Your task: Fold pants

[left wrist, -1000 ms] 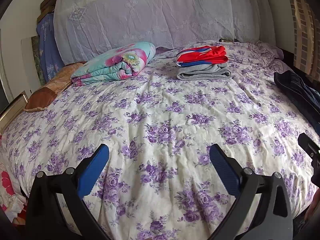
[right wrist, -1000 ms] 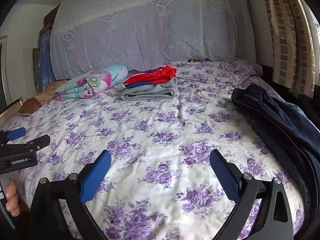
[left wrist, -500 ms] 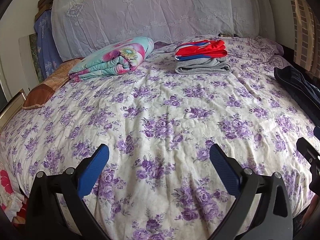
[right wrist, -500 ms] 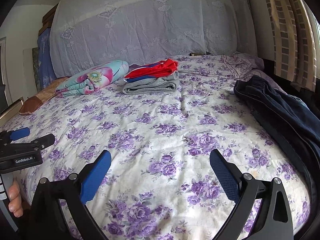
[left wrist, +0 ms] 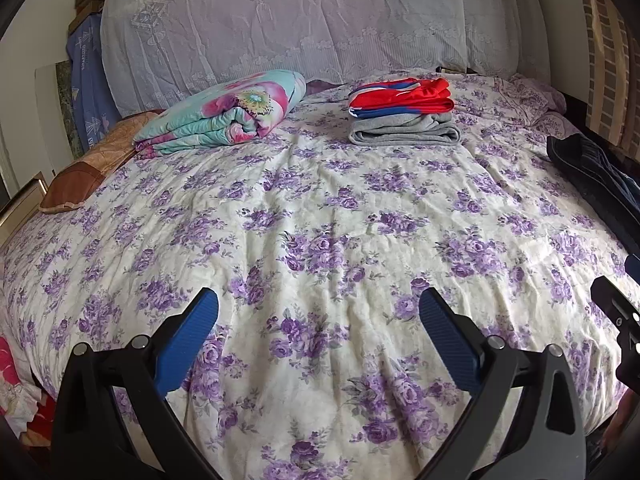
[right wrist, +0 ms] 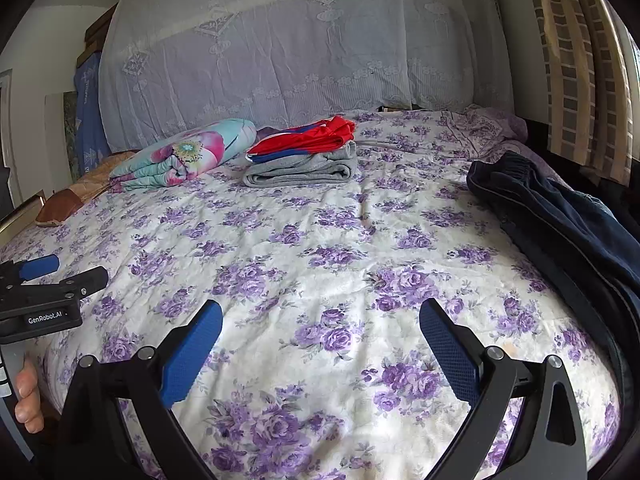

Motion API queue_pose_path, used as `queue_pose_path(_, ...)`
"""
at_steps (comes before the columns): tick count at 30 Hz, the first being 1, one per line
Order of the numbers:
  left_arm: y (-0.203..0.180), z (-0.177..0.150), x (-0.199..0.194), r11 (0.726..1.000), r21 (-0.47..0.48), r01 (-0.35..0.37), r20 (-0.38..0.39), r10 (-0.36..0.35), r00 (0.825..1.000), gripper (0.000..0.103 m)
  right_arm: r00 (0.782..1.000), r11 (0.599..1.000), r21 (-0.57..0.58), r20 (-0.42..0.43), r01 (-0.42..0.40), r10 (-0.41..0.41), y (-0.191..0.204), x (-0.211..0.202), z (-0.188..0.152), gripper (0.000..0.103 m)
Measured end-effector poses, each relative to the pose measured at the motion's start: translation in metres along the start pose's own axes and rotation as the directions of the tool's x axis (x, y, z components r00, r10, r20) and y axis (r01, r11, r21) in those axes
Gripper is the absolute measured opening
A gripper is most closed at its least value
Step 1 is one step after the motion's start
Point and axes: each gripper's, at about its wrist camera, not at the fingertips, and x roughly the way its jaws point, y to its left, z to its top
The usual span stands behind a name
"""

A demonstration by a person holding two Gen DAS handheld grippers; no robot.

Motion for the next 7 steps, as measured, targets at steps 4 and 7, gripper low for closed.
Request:
queue_pose_path(4, -0.0023, -0.0004, -0.0022, 1.0, 0.014, -0.006, 0.013, 0.006, 1.0, 0.098, 1.0, 1.0, 0.002, -0.002, 0.0, 0.0, 0.0003, -0.0002, -0.0005, 0.099)
queue_pose_path(7, -0.0011, 0.0004, -0.0035, 1.0, 0.009, 0.005, 0.014, -0.005, 1.0, 0.098, 1.0, 1.0, 0.001, 0.0, 0.002, -0.002, 0.0, -0.0003, -0.0007, 0.099)
